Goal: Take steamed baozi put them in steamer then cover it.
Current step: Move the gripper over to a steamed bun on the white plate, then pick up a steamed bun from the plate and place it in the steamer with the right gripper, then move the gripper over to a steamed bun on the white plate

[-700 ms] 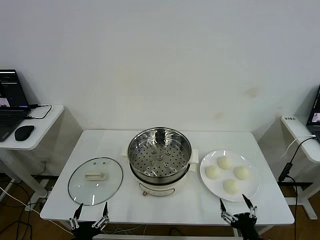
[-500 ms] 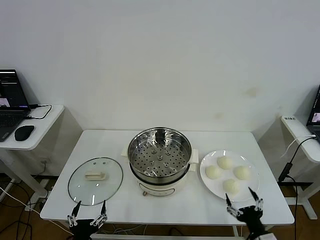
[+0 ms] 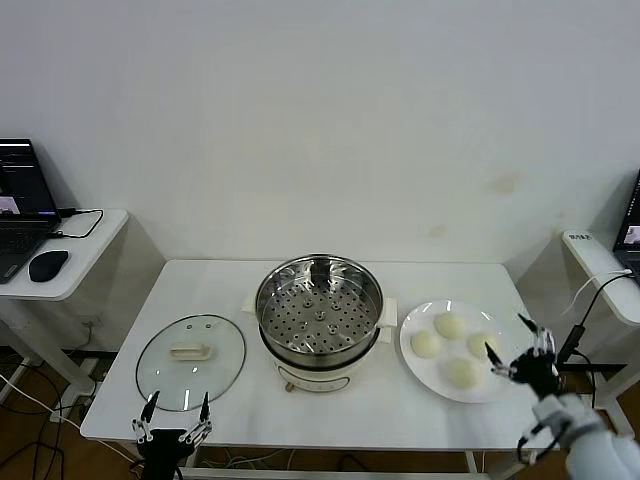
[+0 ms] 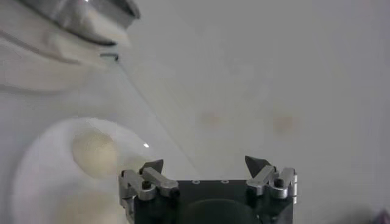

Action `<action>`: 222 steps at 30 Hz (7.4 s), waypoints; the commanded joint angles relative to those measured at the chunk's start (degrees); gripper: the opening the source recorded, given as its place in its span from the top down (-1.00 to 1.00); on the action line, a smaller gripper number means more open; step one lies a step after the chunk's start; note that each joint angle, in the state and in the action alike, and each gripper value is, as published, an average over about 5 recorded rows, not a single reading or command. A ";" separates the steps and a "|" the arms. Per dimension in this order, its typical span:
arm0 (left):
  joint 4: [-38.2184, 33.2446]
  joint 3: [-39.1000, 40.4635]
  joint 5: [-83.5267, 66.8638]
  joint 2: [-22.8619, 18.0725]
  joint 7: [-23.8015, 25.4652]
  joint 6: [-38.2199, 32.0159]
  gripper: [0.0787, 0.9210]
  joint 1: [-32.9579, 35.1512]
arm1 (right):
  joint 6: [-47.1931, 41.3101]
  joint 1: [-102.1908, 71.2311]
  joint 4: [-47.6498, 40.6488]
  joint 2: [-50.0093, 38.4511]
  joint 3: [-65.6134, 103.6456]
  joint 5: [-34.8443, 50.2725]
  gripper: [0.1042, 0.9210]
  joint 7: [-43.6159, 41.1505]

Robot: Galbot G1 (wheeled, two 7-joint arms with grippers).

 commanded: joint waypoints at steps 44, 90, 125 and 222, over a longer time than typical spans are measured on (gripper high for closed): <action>3.17 -4.61 5.42 1.33 -0.59 -3.68 -0.77 -2.71 | -2.13 80.87 -51.11 5.01 -85.10 8.77 -0.76 -38.33; 3.02 -6.04 4.05 2.07 -0.65 -4.29 -0.77 -2.58 | -1.46 84.29 -47.78 2.31 -86.72 11.16 -0.24 -39.05; 4.12 -5.86 -1.25 4.66 0.39 -3.65 -0.77 -6.10 | 11.15 116.28 -35.43 24.88 -116.44 30.23 -0.28 -31.08; 1.96 -10.15 -1.97 4.98 0.65 -2.48 -0.77 -4.71 | -10.37 83.05 -32.66 -0.67 -96.37 17.60 -0.76 -36.41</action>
